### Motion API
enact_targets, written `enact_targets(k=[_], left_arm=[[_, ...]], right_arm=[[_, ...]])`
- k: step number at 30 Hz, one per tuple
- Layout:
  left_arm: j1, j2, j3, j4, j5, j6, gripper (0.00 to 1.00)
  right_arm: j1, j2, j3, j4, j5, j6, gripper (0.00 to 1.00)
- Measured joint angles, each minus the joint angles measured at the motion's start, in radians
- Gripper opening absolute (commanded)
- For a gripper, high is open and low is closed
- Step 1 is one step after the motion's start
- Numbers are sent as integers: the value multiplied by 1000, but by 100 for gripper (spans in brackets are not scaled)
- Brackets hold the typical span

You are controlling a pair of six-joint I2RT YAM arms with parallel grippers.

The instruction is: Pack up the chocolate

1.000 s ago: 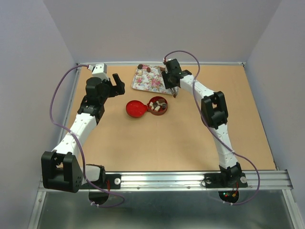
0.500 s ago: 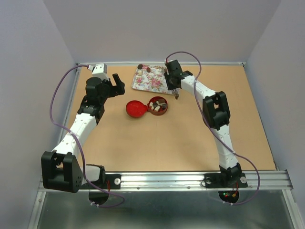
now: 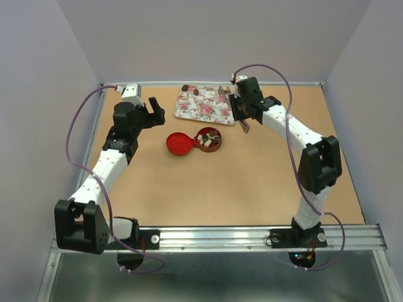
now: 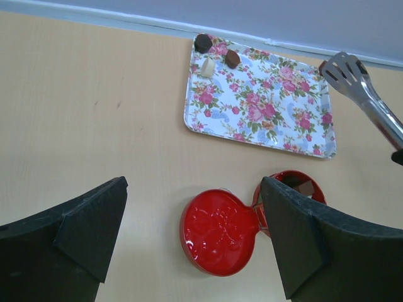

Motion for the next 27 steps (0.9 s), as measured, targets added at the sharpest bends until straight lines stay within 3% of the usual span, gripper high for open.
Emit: enact_targets(k=[11,19,27], left_arm=[[0,0,0,0,1,0,99],[0,0,0,0,0,0,99],[0,0,0,0,0,0,99]], right_arm=[[79,-320,-346,8,-126,42,31],[174,-380,-496,9,-181,120,31],[185,-429,-537,-8,-172,168,31]])
